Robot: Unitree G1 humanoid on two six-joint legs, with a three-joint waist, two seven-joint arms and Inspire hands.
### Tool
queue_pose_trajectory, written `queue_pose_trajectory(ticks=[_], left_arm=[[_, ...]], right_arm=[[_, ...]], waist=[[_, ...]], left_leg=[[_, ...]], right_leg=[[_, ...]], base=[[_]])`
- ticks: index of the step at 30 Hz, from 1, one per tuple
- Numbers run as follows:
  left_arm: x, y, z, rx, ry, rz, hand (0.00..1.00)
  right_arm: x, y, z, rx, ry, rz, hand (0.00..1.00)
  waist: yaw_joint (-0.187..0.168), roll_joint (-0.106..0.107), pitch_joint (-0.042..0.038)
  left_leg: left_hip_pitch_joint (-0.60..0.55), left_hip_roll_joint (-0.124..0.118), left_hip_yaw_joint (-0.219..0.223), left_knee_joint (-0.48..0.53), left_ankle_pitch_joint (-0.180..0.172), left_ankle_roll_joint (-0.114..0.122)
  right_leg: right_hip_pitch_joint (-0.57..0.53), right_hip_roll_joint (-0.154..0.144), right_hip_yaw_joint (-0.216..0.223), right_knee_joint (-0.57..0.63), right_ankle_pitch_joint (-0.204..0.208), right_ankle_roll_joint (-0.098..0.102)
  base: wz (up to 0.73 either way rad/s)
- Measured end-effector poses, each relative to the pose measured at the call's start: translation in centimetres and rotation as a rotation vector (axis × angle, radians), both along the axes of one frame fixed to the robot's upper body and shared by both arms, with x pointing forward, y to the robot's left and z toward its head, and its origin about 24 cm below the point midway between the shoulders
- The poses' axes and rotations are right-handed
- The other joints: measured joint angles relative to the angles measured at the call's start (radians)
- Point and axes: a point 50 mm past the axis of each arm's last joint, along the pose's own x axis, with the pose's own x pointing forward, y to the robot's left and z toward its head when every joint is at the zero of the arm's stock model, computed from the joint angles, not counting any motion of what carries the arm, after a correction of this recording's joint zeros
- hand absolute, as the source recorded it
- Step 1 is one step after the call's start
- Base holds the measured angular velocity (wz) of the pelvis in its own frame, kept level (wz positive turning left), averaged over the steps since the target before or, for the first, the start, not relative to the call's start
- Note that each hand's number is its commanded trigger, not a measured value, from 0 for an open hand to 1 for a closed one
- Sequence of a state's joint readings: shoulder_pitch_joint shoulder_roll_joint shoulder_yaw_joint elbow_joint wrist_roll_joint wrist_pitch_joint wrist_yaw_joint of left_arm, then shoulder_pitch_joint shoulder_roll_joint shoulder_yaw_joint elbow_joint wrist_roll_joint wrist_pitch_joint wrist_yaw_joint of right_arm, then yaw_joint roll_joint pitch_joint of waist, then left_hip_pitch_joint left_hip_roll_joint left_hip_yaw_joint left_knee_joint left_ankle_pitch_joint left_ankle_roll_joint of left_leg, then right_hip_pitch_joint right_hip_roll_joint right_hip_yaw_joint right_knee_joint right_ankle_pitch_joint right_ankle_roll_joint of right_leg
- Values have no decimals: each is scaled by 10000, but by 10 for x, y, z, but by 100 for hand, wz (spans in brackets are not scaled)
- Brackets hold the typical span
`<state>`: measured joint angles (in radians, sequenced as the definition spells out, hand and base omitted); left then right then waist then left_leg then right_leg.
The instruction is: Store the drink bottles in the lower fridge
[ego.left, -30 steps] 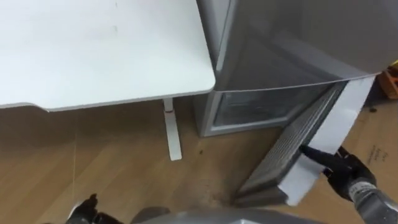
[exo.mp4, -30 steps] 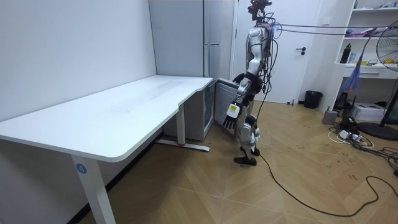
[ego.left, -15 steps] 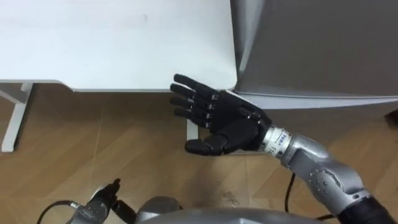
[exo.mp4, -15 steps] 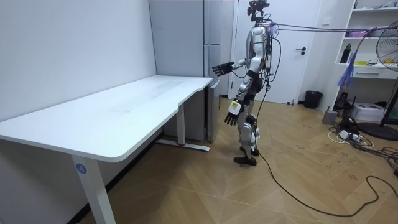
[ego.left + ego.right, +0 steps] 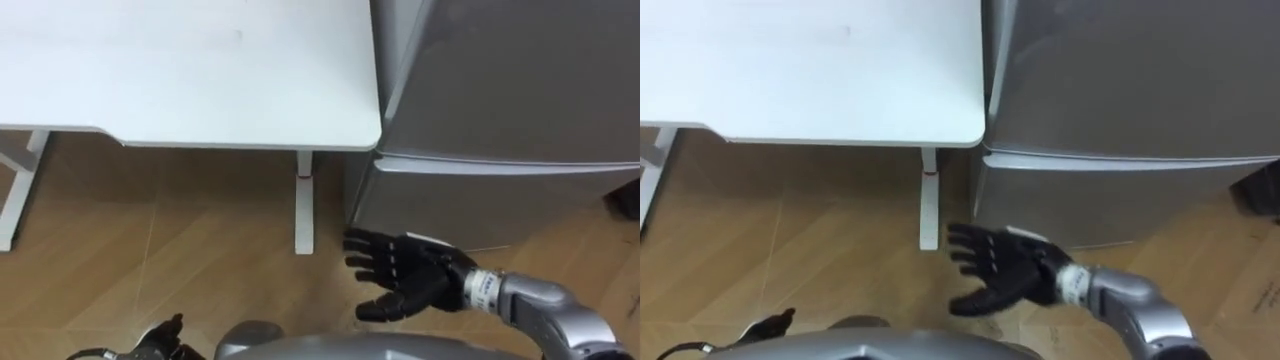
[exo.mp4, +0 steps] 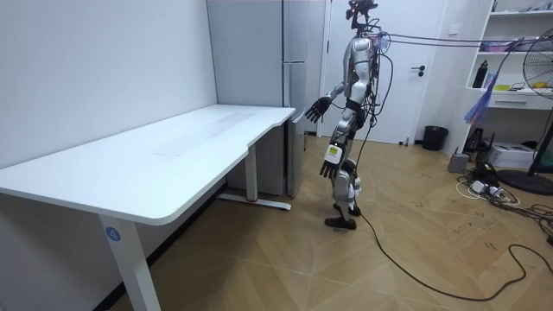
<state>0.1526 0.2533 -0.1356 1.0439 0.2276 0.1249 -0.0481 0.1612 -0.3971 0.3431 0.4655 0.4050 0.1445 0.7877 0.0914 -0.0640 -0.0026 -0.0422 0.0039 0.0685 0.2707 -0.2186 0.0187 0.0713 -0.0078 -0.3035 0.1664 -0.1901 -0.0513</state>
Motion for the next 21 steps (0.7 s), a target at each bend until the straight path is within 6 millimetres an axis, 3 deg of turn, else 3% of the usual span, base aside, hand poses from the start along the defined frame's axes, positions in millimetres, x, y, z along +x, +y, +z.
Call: queue_pose_trajectory(ticks=[3, 10, 14, 21], left_arm=[[-3, 0, 0, 59, 34, 36, 0], [-3, 0, 0, 368, -131, 183, 0], [-7, 0, -1, 377, -15, 280, 0], [-23, -3, -3, 488, 278, 445, 0]], right_arm=[[-9, -16, -10, -908, 486, -239, 0], [-36, -30, -33, -2319, 1809, -607, 0], [-46, -32, -42, -2537, 2369, -1252, 0], [-57, -27, -59, -3320, 3106, -2645, 0]], waist=[[-63, -66, -24], [6, -305, 40], [-3, -214, 90], [-115, 5, 87]], left_leg=[[29, -12, -10, -30, 35, 27], [53, -8, 33, -29, 36, 33], [46, -6, 52, -35, 32, 36], [208, -32, 109, -218, 38, 40]], right_leg=[[5, -39, 7, 21, -20, 15], [23, -42, 23, 4, -23, 24], [17, -42, 26, 1, -26, 29], [154, -62, 17, -147, -47, 59]], base=[[2], [0], [0], [0]])
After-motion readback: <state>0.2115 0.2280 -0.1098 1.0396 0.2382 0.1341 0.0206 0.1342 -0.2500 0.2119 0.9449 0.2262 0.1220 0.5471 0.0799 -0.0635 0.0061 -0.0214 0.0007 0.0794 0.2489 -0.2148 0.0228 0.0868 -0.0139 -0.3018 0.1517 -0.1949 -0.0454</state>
